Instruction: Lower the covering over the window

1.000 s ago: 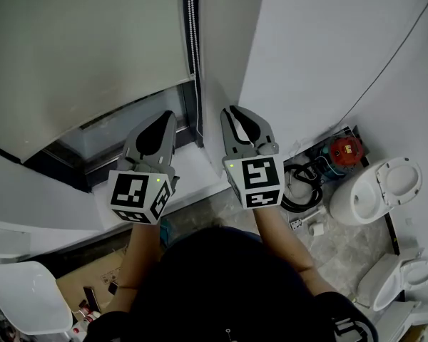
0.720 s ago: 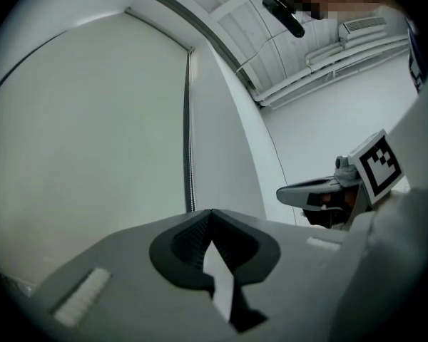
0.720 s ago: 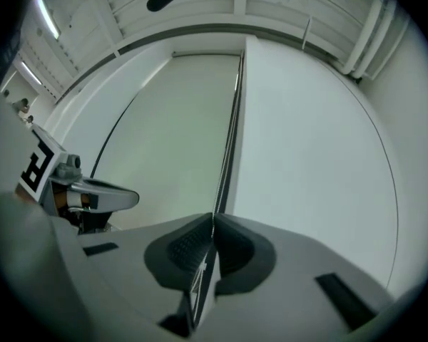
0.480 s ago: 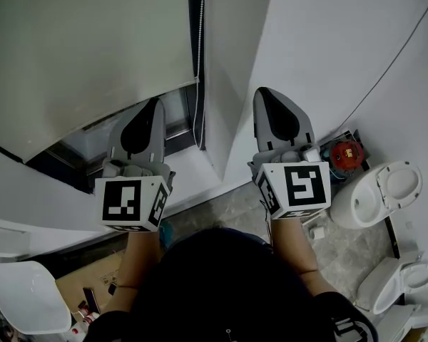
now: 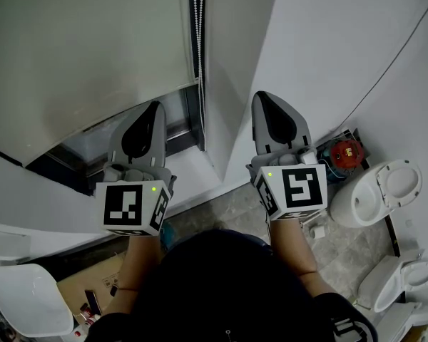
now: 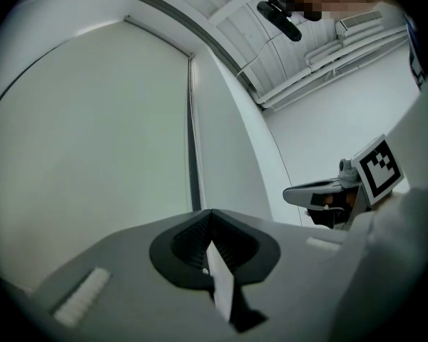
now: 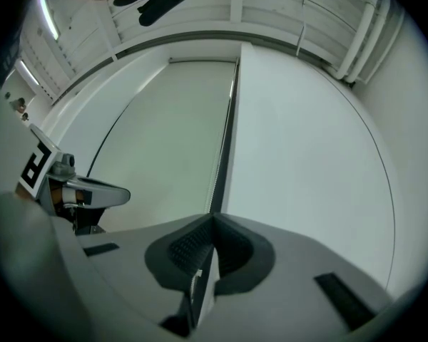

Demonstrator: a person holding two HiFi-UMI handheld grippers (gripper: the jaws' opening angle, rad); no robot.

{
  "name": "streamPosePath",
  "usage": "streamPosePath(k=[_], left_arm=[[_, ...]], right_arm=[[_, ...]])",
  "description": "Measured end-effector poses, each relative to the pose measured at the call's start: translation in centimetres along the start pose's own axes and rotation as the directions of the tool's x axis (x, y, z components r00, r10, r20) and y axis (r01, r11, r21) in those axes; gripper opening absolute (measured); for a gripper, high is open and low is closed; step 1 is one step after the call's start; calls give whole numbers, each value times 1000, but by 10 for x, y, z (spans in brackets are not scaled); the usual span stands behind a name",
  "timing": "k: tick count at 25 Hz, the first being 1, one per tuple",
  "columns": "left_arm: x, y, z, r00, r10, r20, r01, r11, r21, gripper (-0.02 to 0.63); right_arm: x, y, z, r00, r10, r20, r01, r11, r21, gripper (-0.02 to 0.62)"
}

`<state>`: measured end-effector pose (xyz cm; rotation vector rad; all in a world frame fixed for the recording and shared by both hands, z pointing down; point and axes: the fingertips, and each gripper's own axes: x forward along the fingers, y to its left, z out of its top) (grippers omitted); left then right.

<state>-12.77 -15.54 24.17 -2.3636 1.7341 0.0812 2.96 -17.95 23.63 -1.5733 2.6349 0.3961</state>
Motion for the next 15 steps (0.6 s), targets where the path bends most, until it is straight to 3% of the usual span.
streamPosePath(k=[15], left_arm=[[9, 7, 0, 1000, -7, 8, 7, 1000, -2, 11]], right_arm=[[15, 8, 4, 1000, 24, 1, -24, 999, -22, 12]])
